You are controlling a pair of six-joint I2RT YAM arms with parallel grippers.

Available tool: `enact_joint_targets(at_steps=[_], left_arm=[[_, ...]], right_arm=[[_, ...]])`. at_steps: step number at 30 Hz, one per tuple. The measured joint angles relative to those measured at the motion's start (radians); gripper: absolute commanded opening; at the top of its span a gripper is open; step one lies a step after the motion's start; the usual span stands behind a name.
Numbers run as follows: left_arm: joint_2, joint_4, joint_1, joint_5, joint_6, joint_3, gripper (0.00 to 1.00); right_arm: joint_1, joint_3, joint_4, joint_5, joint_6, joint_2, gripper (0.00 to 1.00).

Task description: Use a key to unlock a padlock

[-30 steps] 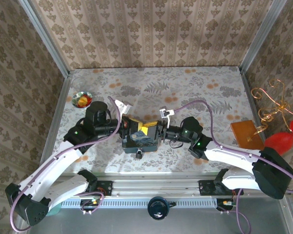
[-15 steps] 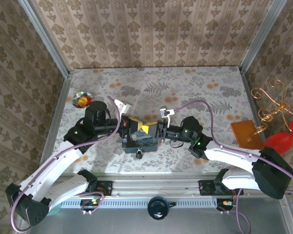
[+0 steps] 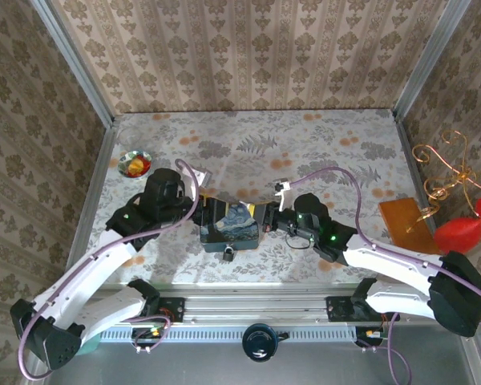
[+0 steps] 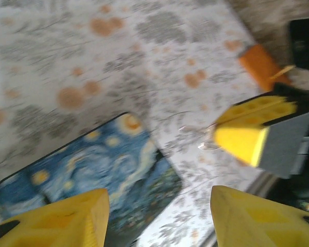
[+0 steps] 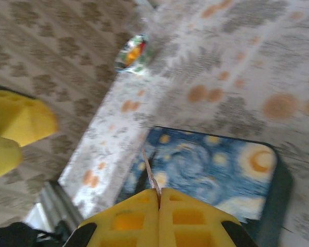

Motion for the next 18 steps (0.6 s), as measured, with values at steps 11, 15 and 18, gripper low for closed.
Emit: enact_joint_targets(at_steps=[11, 15, 18], left_arm=[[0.061, -0.236, -0.301, -0.273, -0.152, -0.004, 0.59], [0.087, -0.22, -0.42, -0.307, -0.28, -0.064, 0.59], [0.13, -0.174, -0.492, -0.361, -0.367, -0.103, 0.6]], right_arm=[[-0.001, 0.021, -0.196, 0.143, 0.013, -0.024, 0.0], [-0.002, 0.021, -0.208, 0.157, 0.024, -0.034, 0.0], [-0.002, 0.021, -0.208, 0.16, 0.031, -0.034, 0.0]])
